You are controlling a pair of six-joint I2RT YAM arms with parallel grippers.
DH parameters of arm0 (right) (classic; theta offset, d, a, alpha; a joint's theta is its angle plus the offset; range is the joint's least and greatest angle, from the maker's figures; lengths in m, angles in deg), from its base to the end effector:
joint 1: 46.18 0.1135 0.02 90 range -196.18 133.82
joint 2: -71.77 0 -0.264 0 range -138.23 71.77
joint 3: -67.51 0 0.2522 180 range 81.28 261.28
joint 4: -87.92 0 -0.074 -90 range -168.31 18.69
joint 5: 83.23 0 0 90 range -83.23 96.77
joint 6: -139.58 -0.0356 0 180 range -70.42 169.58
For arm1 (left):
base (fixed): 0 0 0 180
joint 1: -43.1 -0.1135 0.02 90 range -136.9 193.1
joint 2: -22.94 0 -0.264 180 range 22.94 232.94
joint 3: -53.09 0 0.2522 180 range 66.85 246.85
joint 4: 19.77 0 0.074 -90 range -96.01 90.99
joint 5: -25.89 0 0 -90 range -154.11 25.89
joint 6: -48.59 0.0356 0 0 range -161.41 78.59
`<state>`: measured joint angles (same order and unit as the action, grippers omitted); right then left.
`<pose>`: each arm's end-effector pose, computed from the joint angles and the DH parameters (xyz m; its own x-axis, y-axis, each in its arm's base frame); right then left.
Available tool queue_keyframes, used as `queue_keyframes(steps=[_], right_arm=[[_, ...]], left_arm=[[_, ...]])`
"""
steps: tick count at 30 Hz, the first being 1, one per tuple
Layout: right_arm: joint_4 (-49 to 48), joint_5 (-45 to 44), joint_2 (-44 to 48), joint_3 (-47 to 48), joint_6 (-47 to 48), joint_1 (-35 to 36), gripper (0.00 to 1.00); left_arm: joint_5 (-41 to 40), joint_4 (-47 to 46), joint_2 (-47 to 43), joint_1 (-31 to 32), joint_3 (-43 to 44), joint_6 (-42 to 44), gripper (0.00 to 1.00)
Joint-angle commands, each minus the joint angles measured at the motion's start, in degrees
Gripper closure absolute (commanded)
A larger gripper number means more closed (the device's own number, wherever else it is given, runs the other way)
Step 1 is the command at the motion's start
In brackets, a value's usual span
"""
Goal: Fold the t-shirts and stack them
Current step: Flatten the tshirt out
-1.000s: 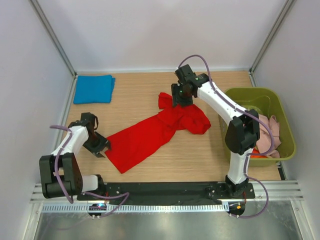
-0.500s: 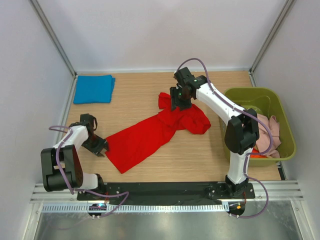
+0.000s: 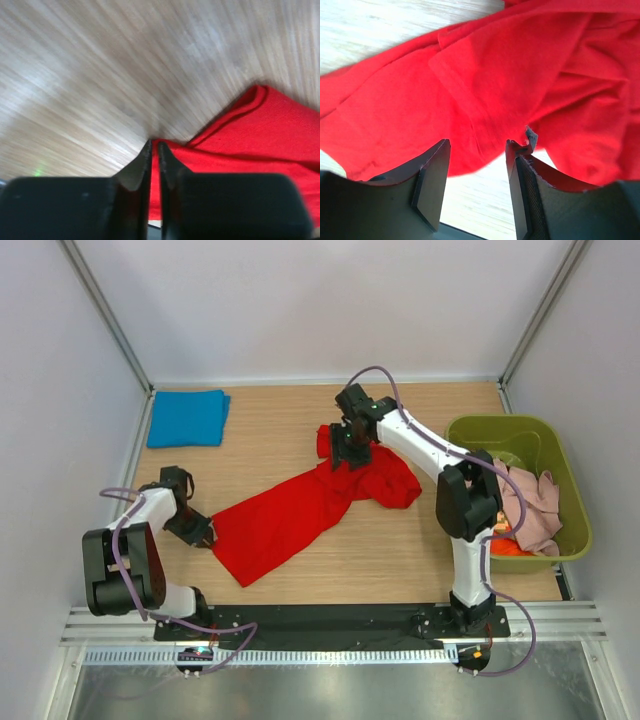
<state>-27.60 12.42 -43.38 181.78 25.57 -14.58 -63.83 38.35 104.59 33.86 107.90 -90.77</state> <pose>0.3644 0.2283 0.2491 -0.9336 -0.0989 -0.3444 -0.1932 0.9484 0.2514 0.2135 0.0346 0.1517 -0.5188 -0.8532 -0.0535 -0.8504 0.5215 -0.0698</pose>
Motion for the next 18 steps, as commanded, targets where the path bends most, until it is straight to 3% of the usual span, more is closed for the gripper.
queue_keyframes(steps=[1,2,13,18], right_arm=[[-1.8,0.3,-3.4,5.0,-3.4,1.6,0.44],[-1.2,0.0,-4.4,6.2,-3.9,2.0,0.44],[2.7,-9.4,-14.6,15.9,-16.3,4.4,0.43],[4.4,-14.4,-18.2,18.7,-21.4,5.0,0.47]], left_arm=[[0.9,-5.1,0.9,-0.3,0.2,1.2,0.94],[1.0,-5.1,0.7,-0.3,0.3,1.4,1.00],[1.9,-2.5,-4.7,-0.3,1.7,4.0,1.00],[3.3,-1.4,-8.3,-0.2,2.4,4.5,1.00]])
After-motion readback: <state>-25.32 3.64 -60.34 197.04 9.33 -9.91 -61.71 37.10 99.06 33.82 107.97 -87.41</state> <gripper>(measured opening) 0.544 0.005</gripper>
